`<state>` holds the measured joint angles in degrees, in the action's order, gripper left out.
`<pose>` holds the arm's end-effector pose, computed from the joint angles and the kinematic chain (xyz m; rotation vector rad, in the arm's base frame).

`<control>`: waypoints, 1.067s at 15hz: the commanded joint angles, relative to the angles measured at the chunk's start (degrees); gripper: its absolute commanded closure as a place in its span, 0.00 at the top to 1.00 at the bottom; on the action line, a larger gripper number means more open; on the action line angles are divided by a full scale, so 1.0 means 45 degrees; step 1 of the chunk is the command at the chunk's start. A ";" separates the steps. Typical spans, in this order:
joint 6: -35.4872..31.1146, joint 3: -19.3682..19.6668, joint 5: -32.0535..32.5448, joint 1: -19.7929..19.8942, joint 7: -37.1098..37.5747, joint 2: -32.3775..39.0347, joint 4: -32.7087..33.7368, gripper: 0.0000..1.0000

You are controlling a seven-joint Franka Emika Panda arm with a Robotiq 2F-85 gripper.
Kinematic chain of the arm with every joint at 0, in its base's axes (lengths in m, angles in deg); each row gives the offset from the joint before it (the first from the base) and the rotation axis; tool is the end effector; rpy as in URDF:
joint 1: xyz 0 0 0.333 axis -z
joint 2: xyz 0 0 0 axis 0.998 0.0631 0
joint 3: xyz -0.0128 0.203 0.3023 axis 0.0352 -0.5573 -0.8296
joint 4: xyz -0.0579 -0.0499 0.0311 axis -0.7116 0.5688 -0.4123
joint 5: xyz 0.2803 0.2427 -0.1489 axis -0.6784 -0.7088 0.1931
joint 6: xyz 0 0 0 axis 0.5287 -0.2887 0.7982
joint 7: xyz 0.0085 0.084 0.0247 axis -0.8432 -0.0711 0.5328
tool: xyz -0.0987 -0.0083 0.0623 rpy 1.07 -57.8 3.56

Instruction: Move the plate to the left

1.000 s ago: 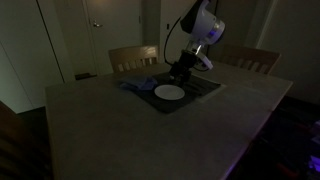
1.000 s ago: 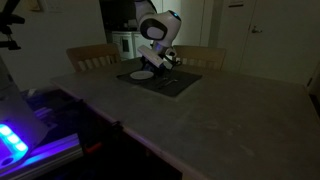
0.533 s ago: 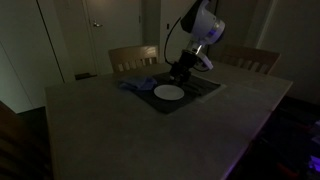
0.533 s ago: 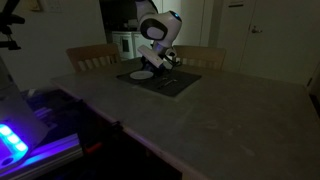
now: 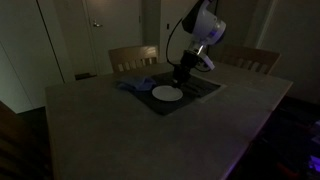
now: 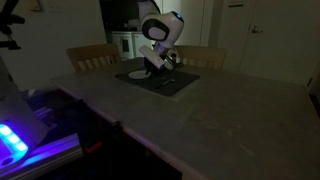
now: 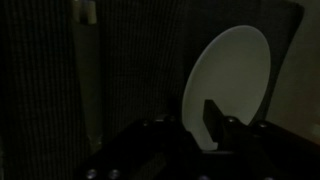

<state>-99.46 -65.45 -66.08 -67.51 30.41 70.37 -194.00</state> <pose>0.6082 -0.0130 0.1551 -2.5876 -0.1294 -0.0349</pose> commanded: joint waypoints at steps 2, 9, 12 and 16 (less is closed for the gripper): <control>0.0420 0.0097 -0.0678 0.0002 -0.0459 -0.0021 -0.0061 0.01; 0.0771 0.0335 -0.1306 -0.0070 -0.0828 -0.0064 -0.0047 0.01; 0.1133 0.0414 -0.1530 0.0013 -0.1182 -0.0047 0.0063 0.01; 0.2000 0.0723 -0.1808 0.0026 -0.1694 -0.0013 0.0325 0.01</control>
<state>-94.16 -63.61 -72.08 -67.49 25.95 70.36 -193.57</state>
